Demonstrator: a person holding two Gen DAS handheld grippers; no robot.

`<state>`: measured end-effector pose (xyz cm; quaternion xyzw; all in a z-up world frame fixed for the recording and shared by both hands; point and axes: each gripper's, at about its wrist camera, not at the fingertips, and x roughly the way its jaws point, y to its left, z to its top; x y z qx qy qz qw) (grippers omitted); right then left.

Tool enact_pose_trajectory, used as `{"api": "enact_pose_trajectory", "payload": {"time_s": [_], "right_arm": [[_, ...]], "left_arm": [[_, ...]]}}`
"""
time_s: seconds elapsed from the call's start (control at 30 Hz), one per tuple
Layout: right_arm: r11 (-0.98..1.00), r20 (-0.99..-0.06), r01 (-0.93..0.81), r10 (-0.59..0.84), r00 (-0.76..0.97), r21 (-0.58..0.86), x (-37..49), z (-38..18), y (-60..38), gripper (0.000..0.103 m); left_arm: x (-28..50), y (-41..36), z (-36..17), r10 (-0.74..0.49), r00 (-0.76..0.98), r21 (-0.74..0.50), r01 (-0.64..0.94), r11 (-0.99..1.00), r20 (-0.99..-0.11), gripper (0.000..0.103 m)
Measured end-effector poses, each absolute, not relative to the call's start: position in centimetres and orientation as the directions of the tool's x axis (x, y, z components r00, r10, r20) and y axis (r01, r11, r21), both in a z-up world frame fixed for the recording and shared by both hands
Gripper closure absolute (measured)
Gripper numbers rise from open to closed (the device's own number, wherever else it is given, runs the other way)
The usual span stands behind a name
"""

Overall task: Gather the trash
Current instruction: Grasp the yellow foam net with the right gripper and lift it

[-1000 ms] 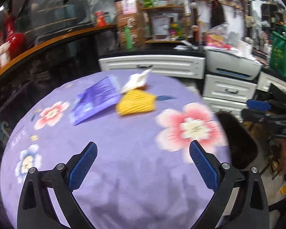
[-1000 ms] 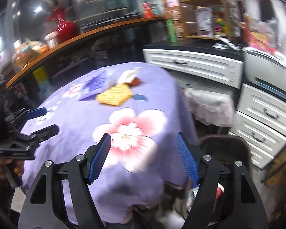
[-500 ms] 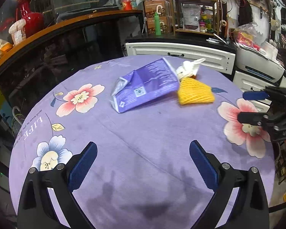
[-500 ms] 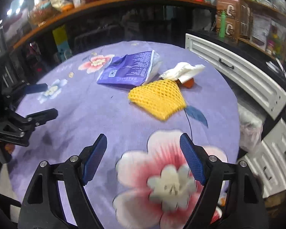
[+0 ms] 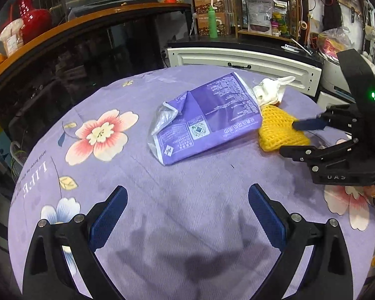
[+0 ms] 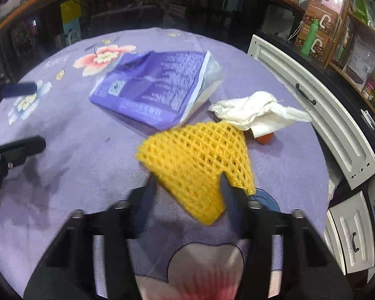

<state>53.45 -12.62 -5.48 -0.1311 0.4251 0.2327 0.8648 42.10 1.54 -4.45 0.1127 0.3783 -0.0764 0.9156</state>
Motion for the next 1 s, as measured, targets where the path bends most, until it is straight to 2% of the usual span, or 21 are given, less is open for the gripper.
{"api": "enact_pose_trajectory", "payload": {"time_s": [0.07,0.17,0.5,0.83,1.0], "right_arm": [[0.859,-0.786,-0.509,0.275,0.554,-0.057,53.4,-5.5,-12.8,0.084],[0.867,-0.78,-0.497,0.29,0.554,-0.03,53.6,-5.4,-13.7,0.091],[0.87,-0.744,-0.489,0.371,0.556,0.068,51.0,-3.9,-16.0,0.092],[0.841,-0.692,-0.526,0.455,0.561,0.127,46.4,-1.9,-17.7,0.092],[0.831,-0.679,-0.539,0.476,0.559,0.139,45.4,-1.5,-17.9,0.092]], "left_arm": [[42.6,1.3,-4.4,-0.057,0.705,0.153,0.23,0.961,-0.707,0.007],[43.3,0.6,-4.4,-0.055,0.706,0.158,0.234,0.959,-0.706,0.007],[46.1,-2.8,-4.4,-0.039,0.711,0.23,0.279,0.932,-0.702,0.007],[50.9,0.8,-3.5,-0.065,0.701,0.113,0.205,0.972,-0.711,0.007],[52.4,1.8,-4.8,-0.093,0.671,0.042,0.181,0.983,-0.736,0.025]]}}
